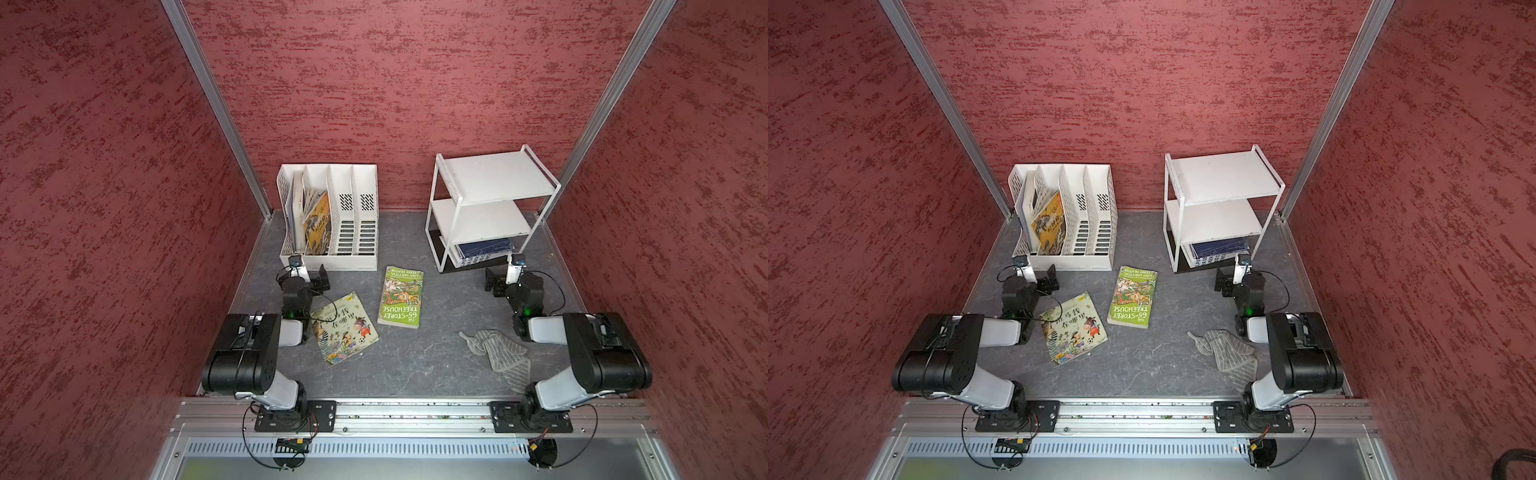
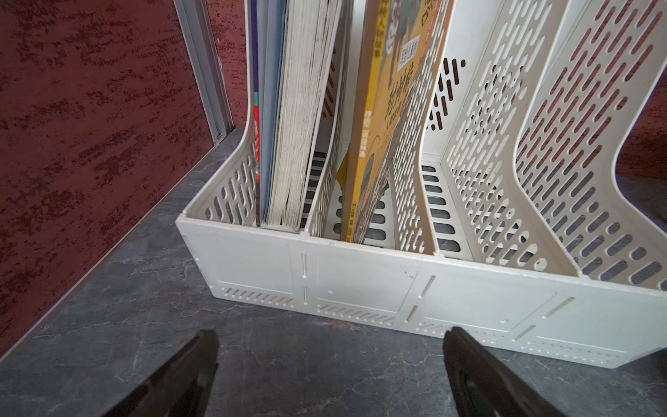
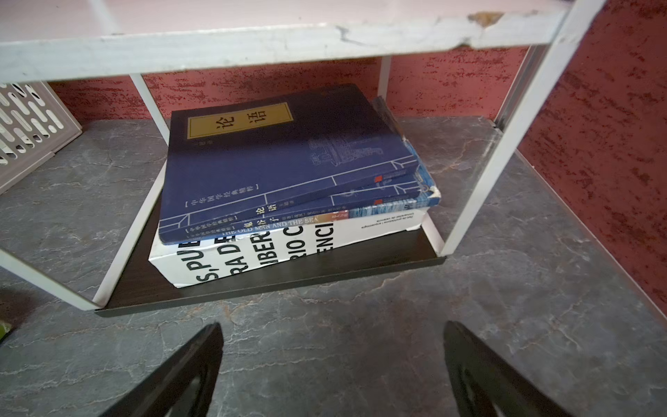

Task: Wipe the bookshelf clean with a cloth
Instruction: Adjust the shelf at the center of the board.

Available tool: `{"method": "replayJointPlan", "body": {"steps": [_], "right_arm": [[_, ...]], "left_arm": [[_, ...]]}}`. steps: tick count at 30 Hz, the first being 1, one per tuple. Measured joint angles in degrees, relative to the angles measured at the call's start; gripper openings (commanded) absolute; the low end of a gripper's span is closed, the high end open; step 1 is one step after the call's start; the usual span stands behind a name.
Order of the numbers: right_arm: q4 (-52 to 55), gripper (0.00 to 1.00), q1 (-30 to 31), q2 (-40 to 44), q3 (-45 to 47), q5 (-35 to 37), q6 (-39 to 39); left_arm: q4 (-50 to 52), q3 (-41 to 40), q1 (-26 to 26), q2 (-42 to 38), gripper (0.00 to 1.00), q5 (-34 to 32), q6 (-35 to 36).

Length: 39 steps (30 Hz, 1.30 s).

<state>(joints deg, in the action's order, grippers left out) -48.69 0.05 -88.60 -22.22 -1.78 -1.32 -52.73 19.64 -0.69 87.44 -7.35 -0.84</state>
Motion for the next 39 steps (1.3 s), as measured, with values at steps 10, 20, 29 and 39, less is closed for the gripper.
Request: {"method": "replayJointPlan", "body": {"steps": [10, 20, 29, 39], "right_arm": [[0.0, 0.99, 0.0, 0.0, 0.0, 0.0, 0.0], [26.0, 0.98, 0.0, 22.5, -5.8, 0.9, 2.8], [68.0, 0.98, 0.0, 42.4, -29.4, 1.0, 11.4], [95.0, 0.98, 0.0, 20.9, -68.4, 6.2, 6.8]], "left_arm": [[0.0, 0.0, 0.0, 0.0, 1.00, 0.0, 0.0], [3.8, -2.7, 1.9, -11.5, 1.00, -2.1, 0.2], [42.3, 16.2, 5.4, -39.7, 1.00, -0.9, -14.4], [59.5, 32.5, 25.2, -31.7, 1.00, 0.2, -22.6]]}}
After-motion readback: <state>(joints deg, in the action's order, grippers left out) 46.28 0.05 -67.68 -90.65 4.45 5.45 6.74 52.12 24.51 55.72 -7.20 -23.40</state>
